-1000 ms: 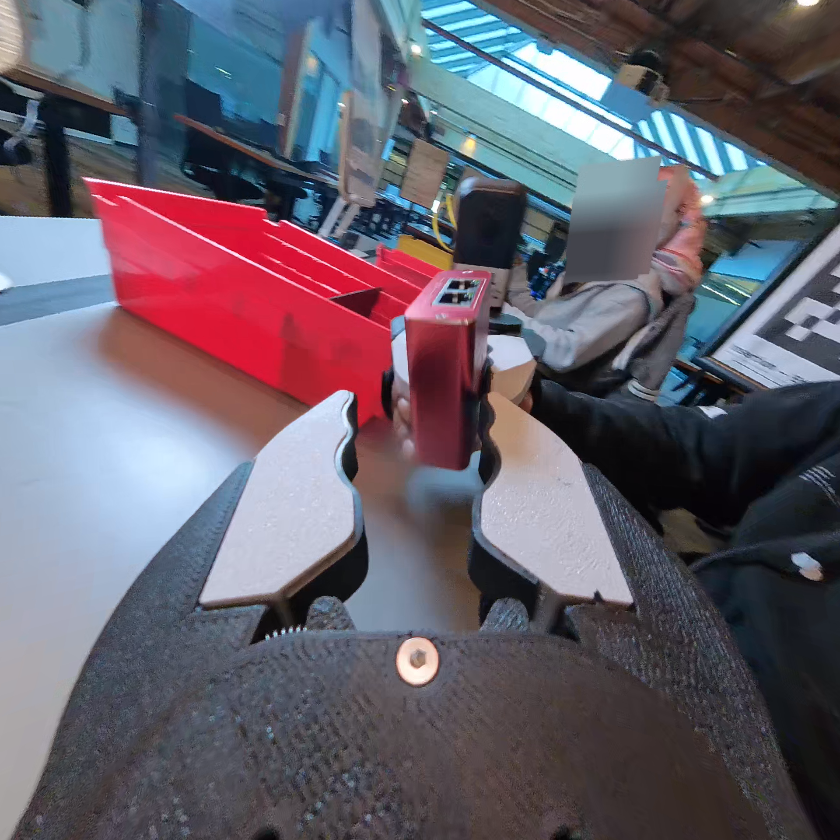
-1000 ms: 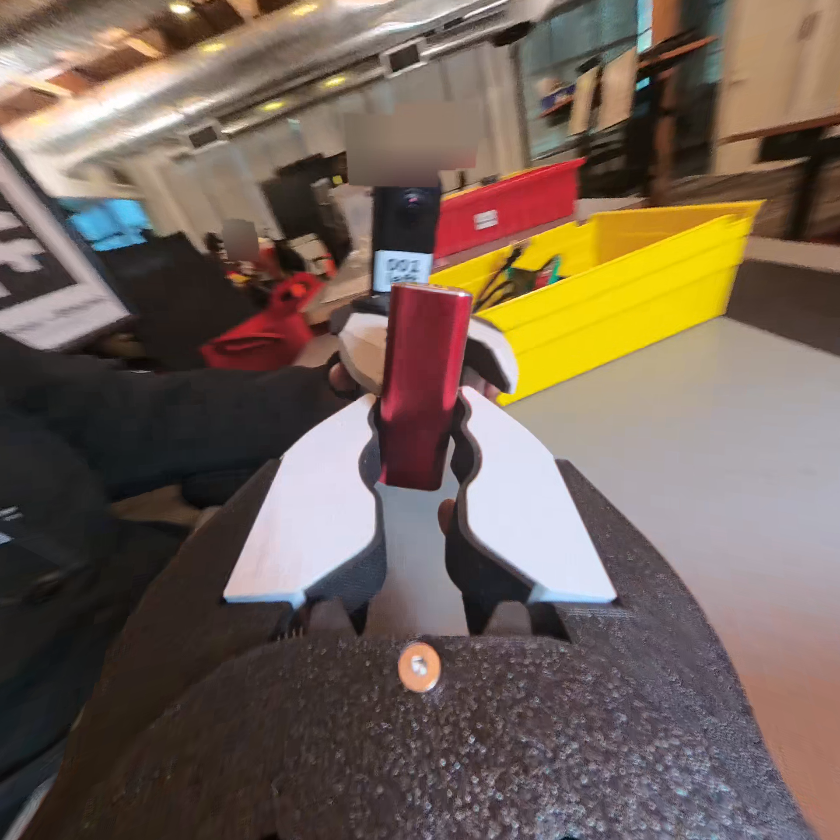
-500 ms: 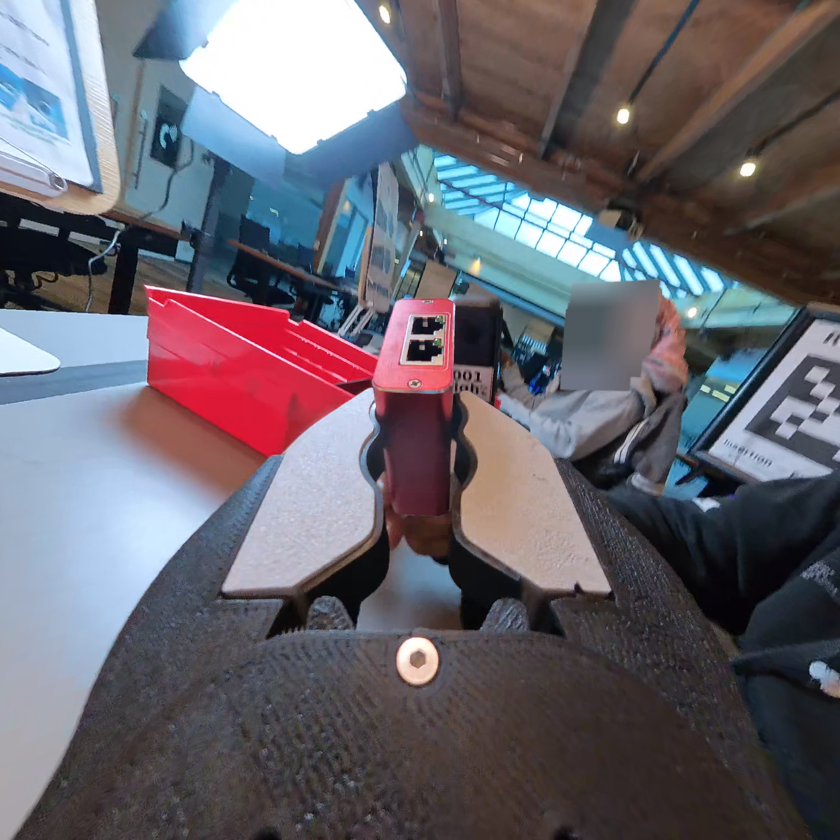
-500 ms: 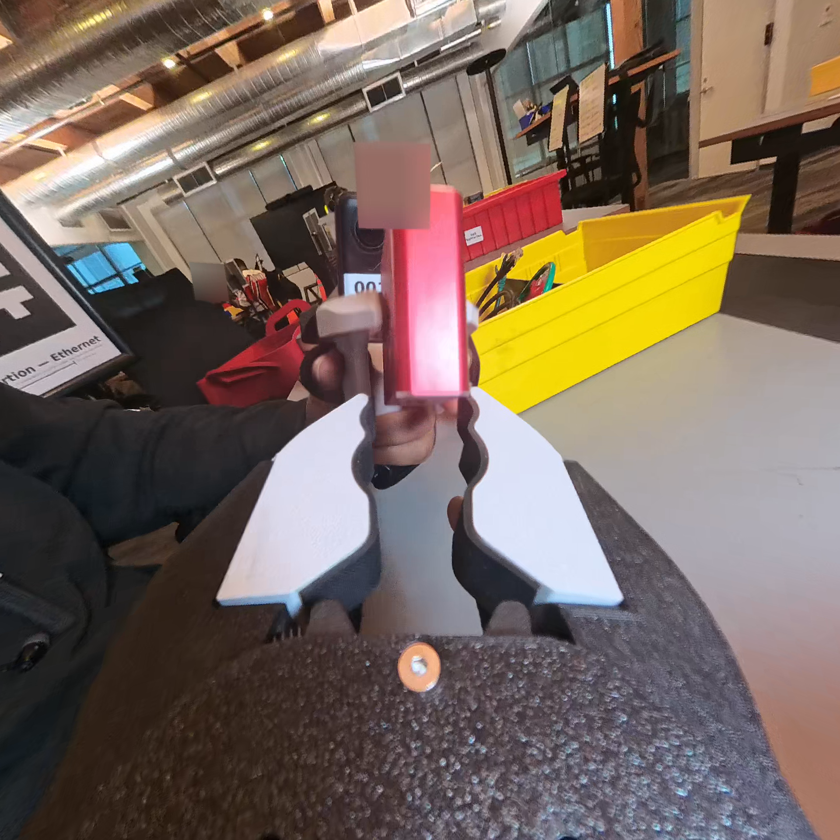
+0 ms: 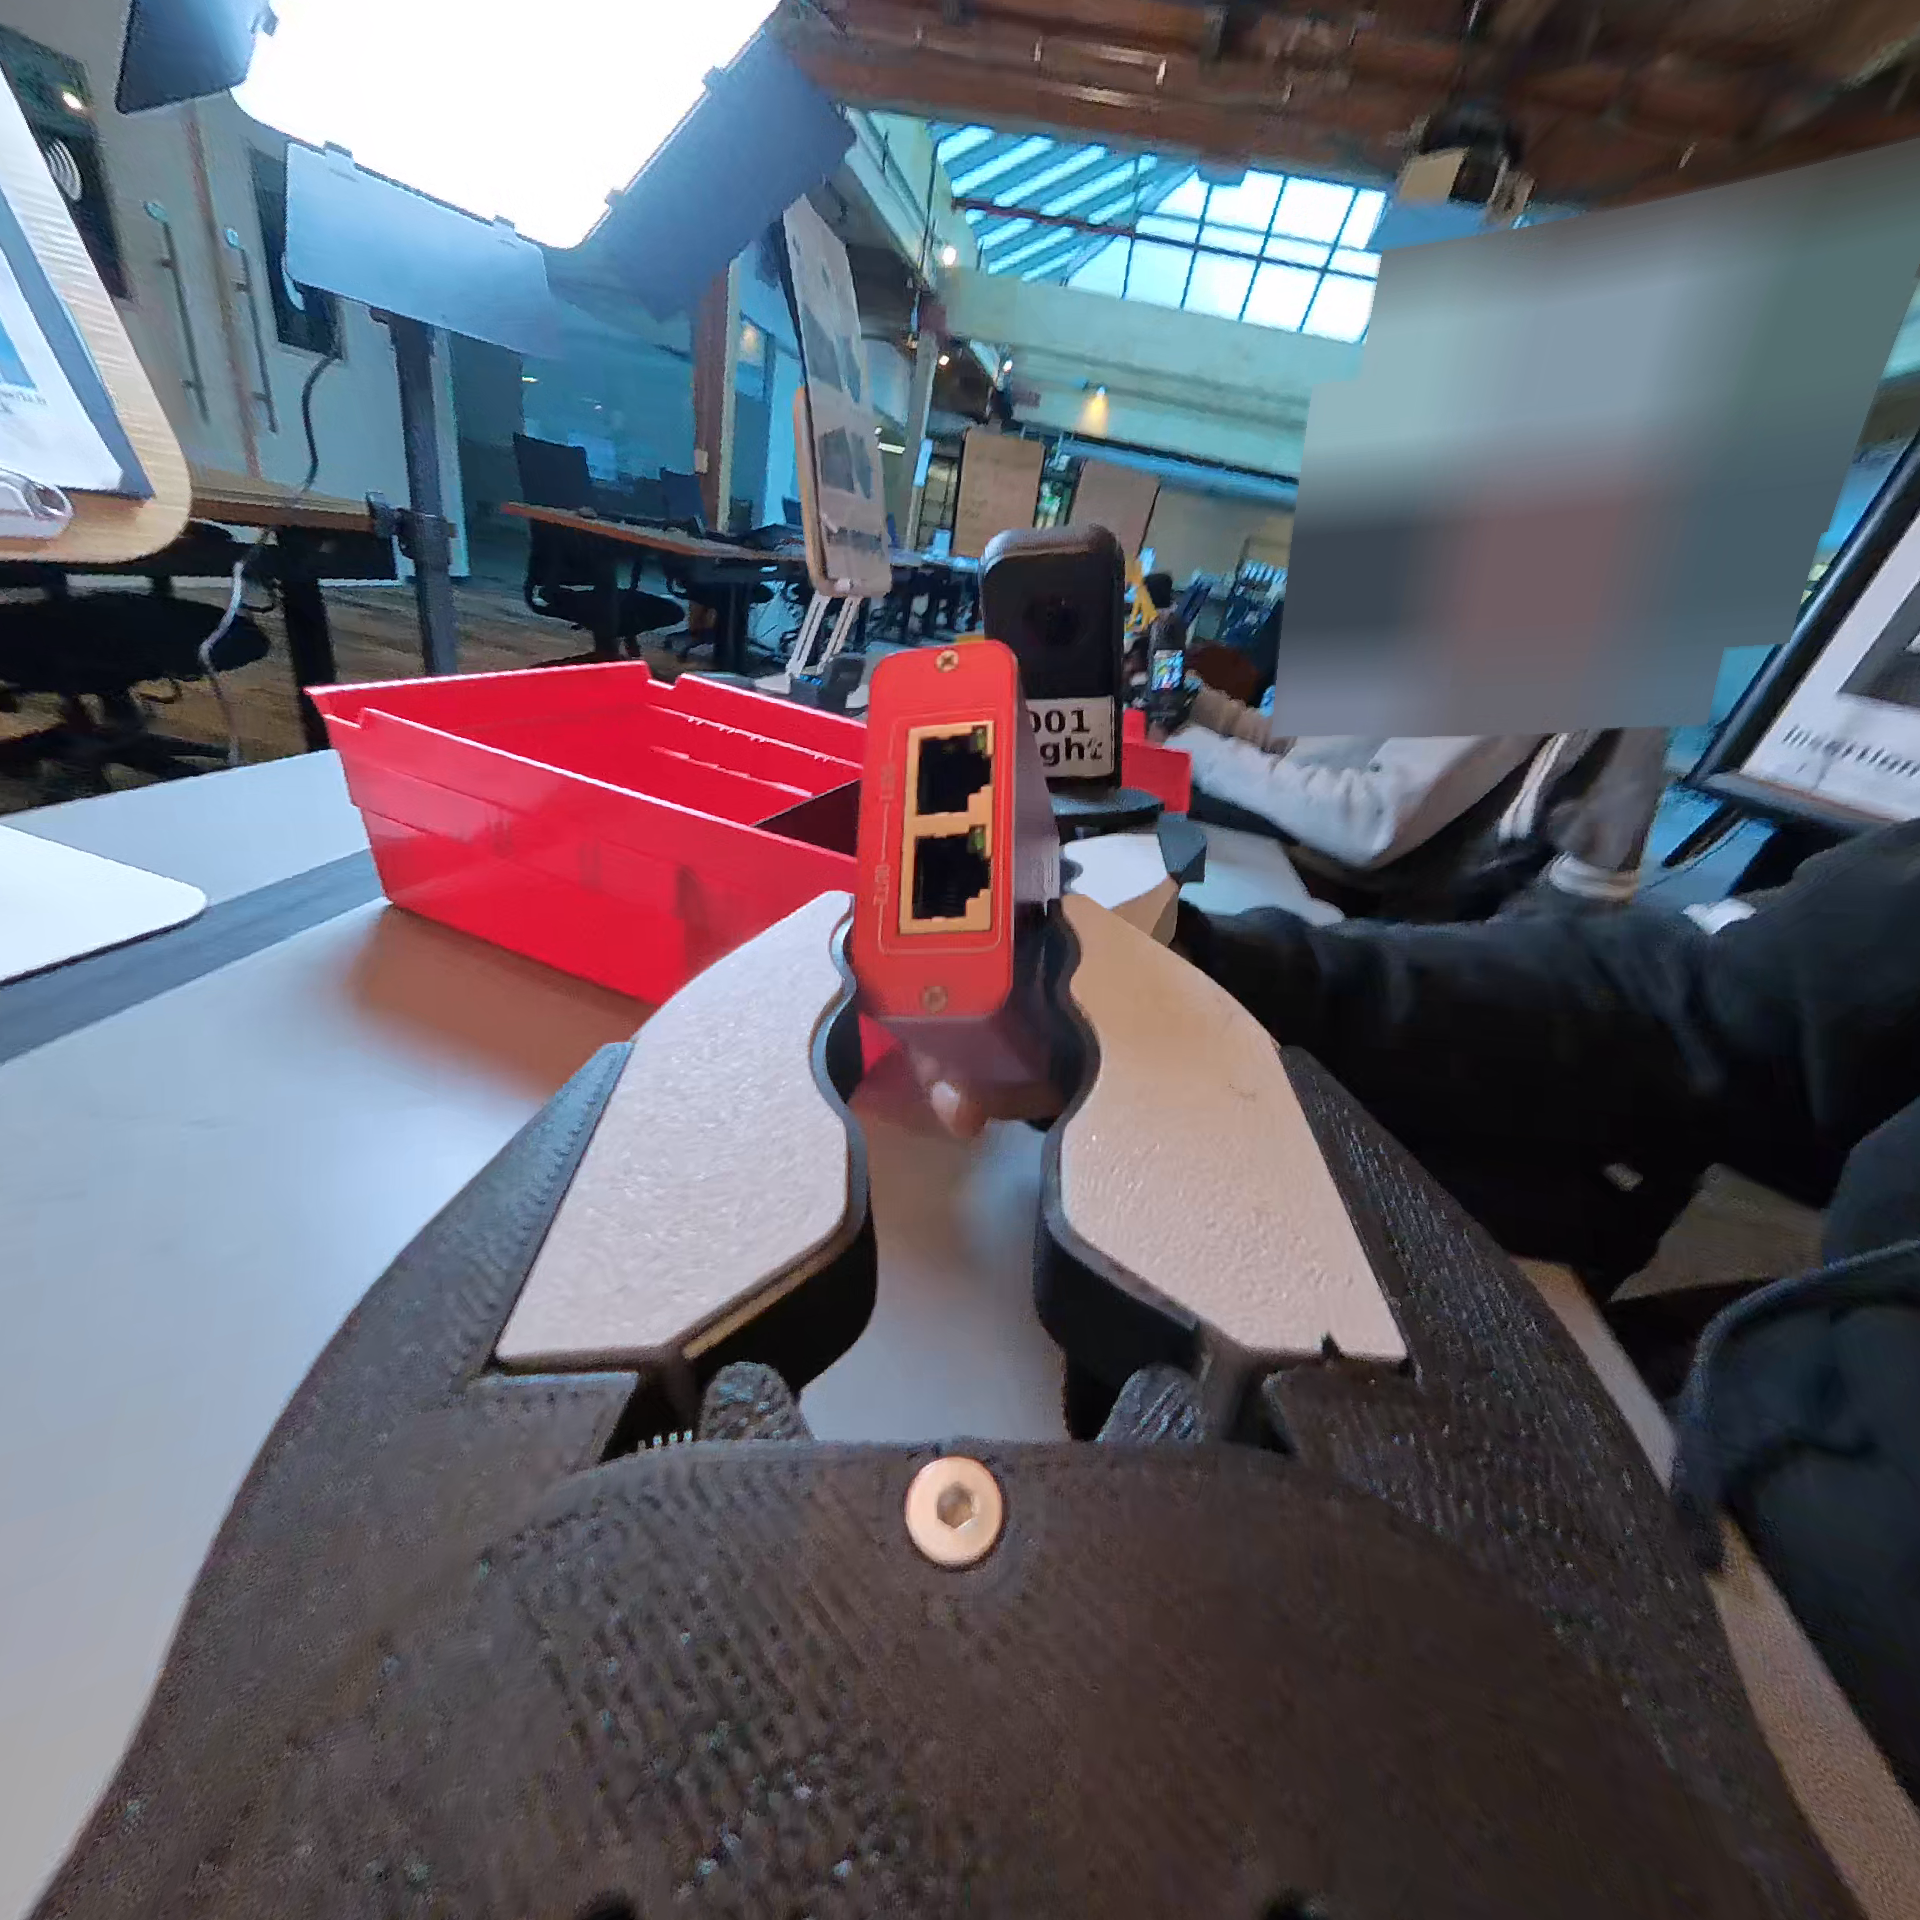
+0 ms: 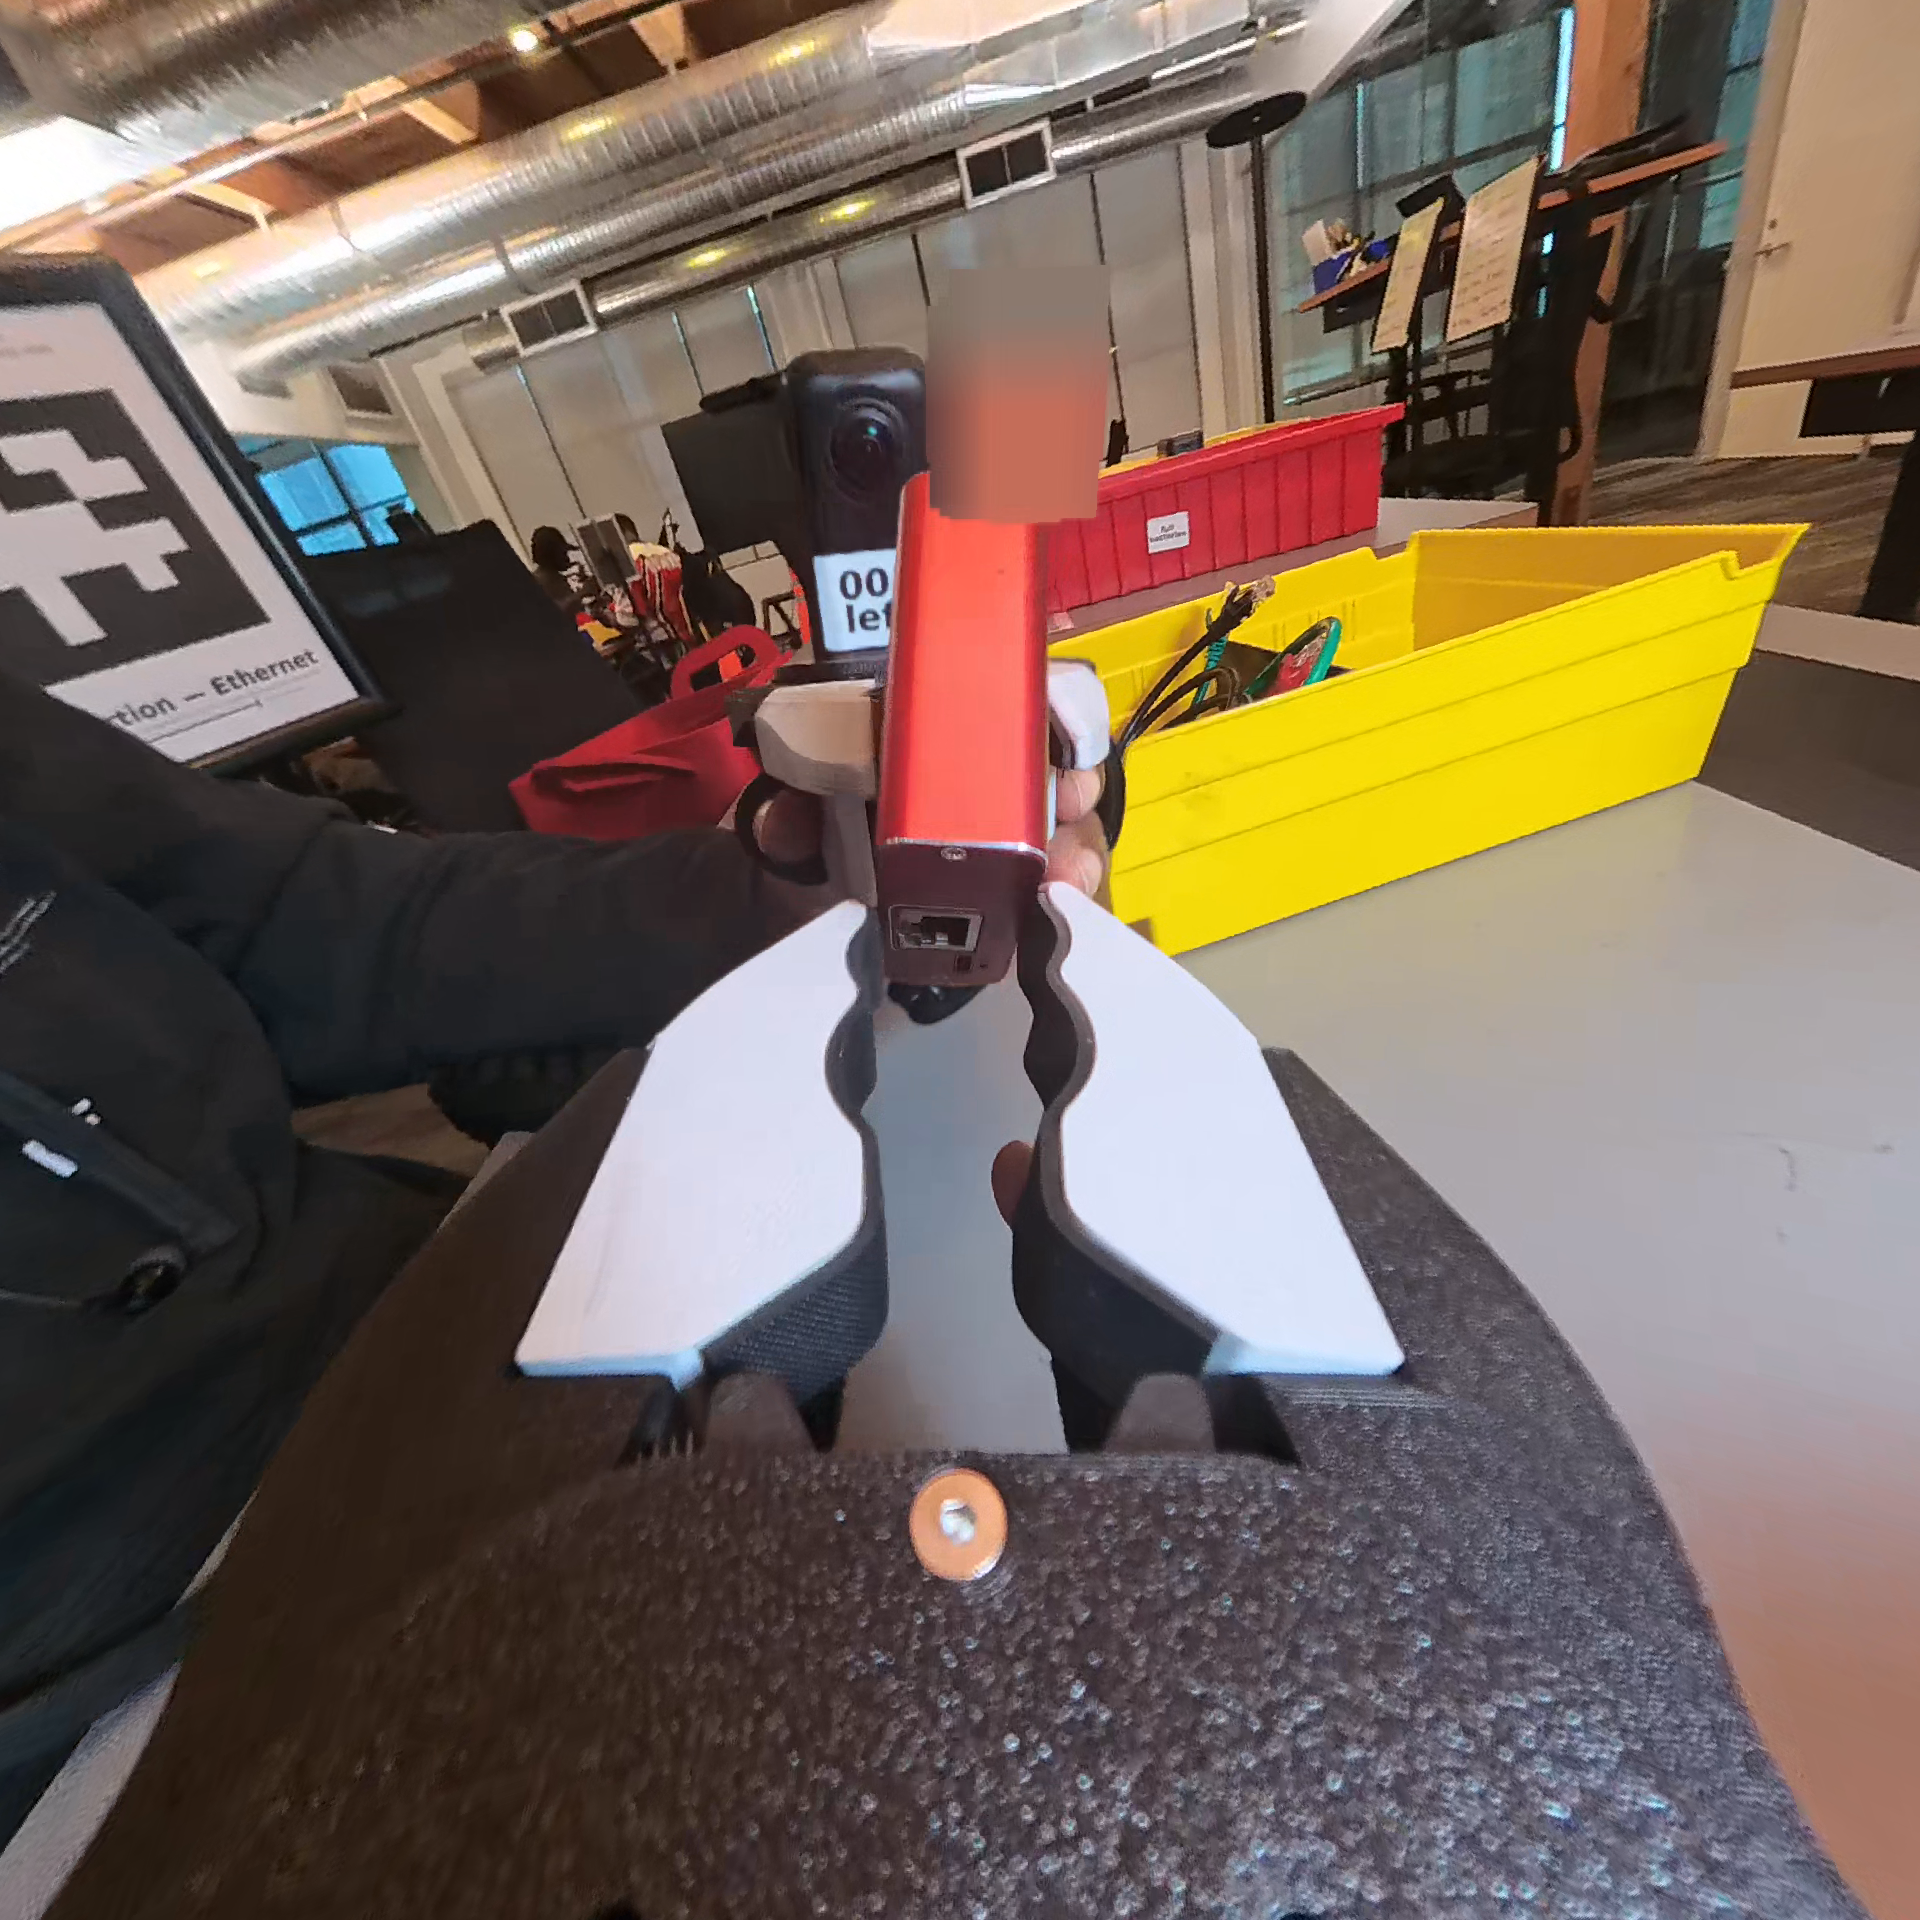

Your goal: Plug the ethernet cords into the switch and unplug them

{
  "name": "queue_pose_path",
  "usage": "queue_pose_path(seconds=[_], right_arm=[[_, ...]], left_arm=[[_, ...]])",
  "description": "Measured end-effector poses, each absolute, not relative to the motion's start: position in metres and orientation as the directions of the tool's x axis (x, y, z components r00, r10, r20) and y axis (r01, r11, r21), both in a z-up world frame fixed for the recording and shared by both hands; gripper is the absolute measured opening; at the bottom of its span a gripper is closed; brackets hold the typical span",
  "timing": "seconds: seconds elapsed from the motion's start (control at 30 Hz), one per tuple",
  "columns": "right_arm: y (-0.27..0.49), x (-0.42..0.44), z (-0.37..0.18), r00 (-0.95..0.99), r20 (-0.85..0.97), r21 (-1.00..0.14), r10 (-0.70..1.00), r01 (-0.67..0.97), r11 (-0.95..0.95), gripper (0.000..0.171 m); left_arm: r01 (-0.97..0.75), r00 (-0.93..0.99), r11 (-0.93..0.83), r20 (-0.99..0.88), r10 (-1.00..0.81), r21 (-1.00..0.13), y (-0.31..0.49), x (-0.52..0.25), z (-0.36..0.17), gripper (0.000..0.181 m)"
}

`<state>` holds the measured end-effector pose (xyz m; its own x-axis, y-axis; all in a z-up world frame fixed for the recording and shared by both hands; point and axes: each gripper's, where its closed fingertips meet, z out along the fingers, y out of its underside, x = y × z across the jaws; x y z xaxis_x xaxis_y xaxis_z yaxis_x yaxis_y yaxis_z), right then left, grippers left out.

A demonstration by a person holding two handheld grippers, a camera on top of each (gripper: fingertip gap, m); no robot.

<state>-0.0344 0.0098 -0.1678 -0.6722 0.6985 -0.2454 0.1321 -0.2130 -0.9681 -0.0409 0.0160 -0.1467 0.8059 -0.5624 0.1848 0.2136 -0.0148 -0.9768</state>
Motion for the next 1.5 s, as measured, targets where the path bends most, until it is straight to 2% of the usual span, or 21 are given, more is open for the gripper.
queue_pose_path(seconds=[0.13,0.23,0.3,0.37,0.47,0.57,0.63,0.73,0.8,0.93,1.03,1.17,1.27,1.37,1.5], right_arm=[[0.013,-0.030,-0.172,-0.687,-0.256,-0.966,0.680,0.166,-0.196,0.025],[0.021,-0.034,-0.171,-0.645,-0.249,-0.968,0.722,0.155,-0.196,0.025],[0.035,-0.044,-0.172,-0.543,-0.203,-0.979,0.815,0.115,-0.167,0.026],[0.055,-0.052,-0.168,-0.375,-0.062,-0.998,0.925,0.032,-0.053,0.029],[0.068,-0.059,-0.170,-0.162,0.245,-0.966,0.956,0.041,0.255,0.055],[0.057,-0.067,-0.189,-0.084,0.632,-0.756,0.771,0.155,0.636,0.074],[0.049,-0.075,-0.196,-0.063,0.724,-0.666,0.687,0.193,0.720,0.081],[0.051,-0.084,-0.202,-0.058,0.759,-0.625,0.648,0.210,0.752,0.085],[0.053,-0.084,-0.211,-0.106,0.746,-0.628,0.658,0.218,0.747,0.077],[0.050,-0.075,-0.211,-0.159,0.703,-0.661,0.693,0.210,0.720,0.076],[0.048,-0.069,-0.202,-0.210,0.527,-0.803,0.824,0.195,0.563,0.075],[0.035,-0.056,-0.185,-0.367,0.139,-0.959,0.920,0.181,0.217,0.075],[0.023,-0.043,-0.180,-0.505,-0.033,-0.979,0.862,0.191,0.075,0.075],[0.018,-0.035,-0.182,-0.582,-0.115,-0.979,0.805,0.206,0.009,0.075],[0.017,-0.033,-0.185,-0.597,-0.113,-0.975,0.794,0.222,0.028,0.075]], left_arm=[[0.134,0.830,-0.030,0.129,-0.542,-0.990,0.017,-0.038,-0.152,0.033],[0.205,0.827,-0.101,0.228,-0.514,-0.974,0.022,-0.043,-0.154,0.031],[0.277,0.842,-0.136,0.309,-0.442,-0.951,0.027,-0.053,-0.156,0.028],[0.392,0.834,-0.173,0.429,-0.348,-0.903,0.032,-0.068,-0.163,0.027],[0.558,0.761,-0.225,0.601,-0.245,-0.798,0.038,-0.085,-0.181,0.027],[0.651,0.681,-0.282,0.706,-0.195,-0.705,0.041,-0.089,-0.197,0.027],[0.690,0.627,-0.315,0.756,-0.191,-0.652,0.042,-0.084,-0.202,0.027],[0.720,0.528,-0.389,0.817,-0.232,-0.575,0.040,-0.069,-0.201,0.027],[0.709,0.498,-0.428,0.828,-0.259,-0.560,0.039,-0.060,-0.200,0.027],[0.687,0.459,-0.472,0.834,-0.307,-0.552,0.038,-0.050,-0.200,0.028],[0.590,0.504,-0.455,0.744,-0.439,-0.668,0.031,-0.040,-0.183,0.034],[0.384,0.696,-0.291,0.482,-0.533,-0.876,0.021,-0.041,-0.162,0.056],[0.239,0.768,-0.213,0.319,-0.555,-0.947,0.016,-0.037,-0.158,0.065],[0.249,0.744,-0.242,0.345,-0.572,-0.938,0.016,-0.032,-0.163,0.069],[0.208,0.788,-0.233,0.304,-0.536,-0.950,0.020,-0.037,-0.169,0.072]])
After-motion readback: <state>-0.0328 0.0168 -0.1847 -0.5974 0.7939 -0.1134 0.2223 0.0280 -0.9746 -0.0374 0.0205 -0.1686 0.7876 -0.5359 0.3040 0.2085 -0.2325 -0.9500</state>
